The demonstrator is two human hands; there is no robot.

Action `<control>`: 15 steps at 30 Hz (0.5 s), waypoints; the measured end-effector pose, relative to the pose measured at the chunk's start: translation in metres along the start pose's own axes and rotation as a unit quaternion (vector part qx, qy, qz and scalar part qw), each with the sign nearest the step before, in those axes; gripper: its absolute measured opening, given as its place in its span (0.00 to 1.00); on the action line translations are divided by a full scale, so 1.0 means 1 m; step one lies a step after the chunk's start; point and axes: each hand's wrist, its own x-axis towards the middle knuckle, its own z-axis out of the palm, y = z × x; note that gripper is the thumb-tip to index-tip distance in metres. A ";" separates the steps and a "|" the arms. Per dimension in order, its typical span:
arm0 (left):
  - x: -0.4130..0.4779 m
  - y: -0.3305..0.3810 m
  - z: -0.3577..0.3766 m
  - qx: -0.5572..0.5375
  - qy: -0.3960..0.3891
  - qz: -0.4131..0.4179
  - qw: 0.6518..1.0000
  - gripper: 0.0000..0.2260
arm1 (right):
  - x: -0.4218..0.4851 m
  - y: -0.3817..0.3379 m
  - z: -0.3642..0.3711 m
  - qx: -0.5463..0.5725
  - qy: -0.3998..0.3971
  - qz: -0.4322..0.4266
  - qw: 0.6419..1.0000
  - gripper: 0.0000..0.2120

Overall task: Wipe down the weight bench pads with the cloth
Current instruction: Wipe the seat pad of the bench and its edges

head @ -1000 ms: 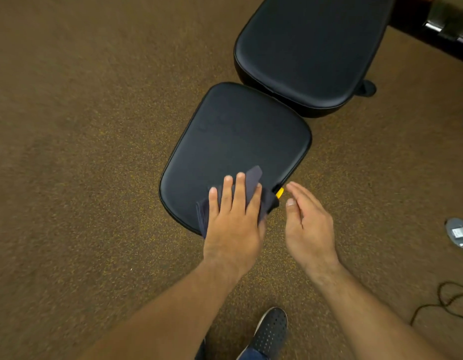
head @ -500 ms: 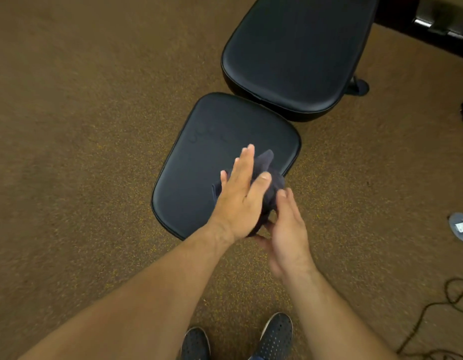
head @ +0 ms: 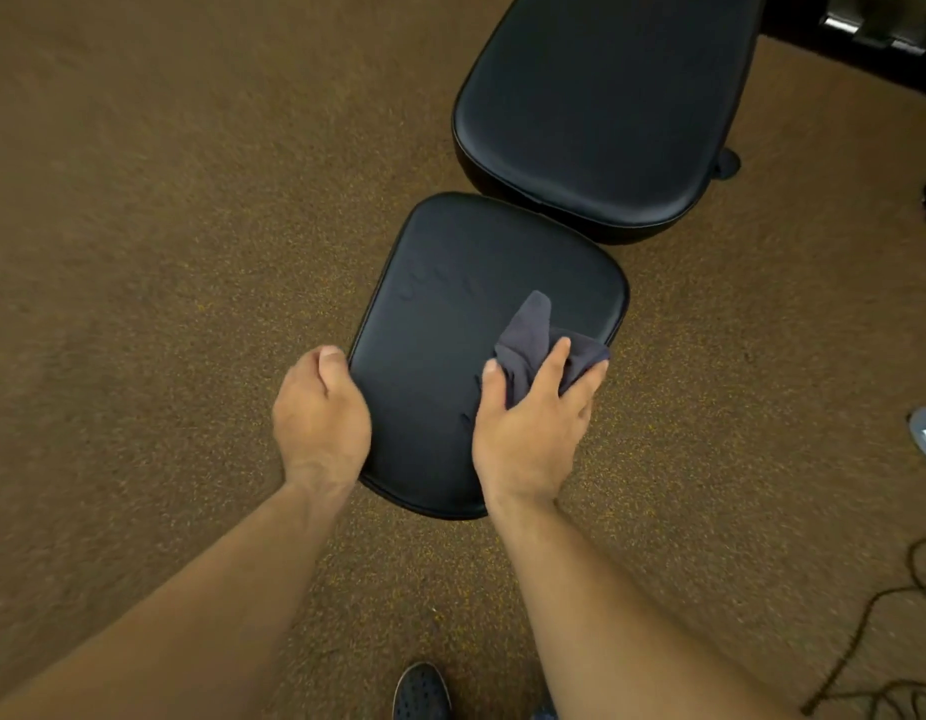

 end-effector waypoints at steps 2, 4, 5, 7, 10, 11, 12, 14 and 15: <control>-0.007 -0.009 -0.002 -0.050 0.006 -0.078 0.996 0.19 | -0.017 0.011 0.003 0.055 0.020 -0.001 0.998 0.35; -0.014 -0.016 -0.002 -0.105 0.011 -0.130 0.986 0.19 | -0.038 0.017 0.002 0.126 0.009 0.050 0.991 0.35; -0.016 -0.017 -0.001 -0.125 0.013 -0.140 0.982 0.19 | -0.046 0.019 0.003 0.156 0.002 0.076 0.985 0.35; -0.020 -0.016 0.001 -0.132 0.011 -0.135 0.982 0.16 | -0.050 0.020 0.005 0.200 0.016 0.113 0.973 0.34; -0.023 -0.014 0.002 -0.107 0.011 -0.106 0.988 0.14 | -0.021 0.015 0.003 0.196 0.054 0.176 0.963 0.28; -0.023 -0.014 0.002 -0.103 0.010 -0.101 0.989 0.14 | -0.007 0.010 -0.002 0.186 0.054 0.191 0.962 0.27; -0.023 -0.015 0.001 -0.101 0.006 -0.099 0.990 0.13 | 0.005 0.006 -0.007 0.180 0.053 0.198 0.962 0.27; -0.022 -0.019 0.000 -0.101 0.002 -0.095 0.990 0.14 | 0.022 0.001 -0.014 0.185 0.059 0.199 0.961 0.27; -0.021 -0.019 -0.002 -0.101 0.001 -0.093 0.991 0.15 | 0.024 0.000 -0.016 0.193 0.061 0.194 0.960 0.27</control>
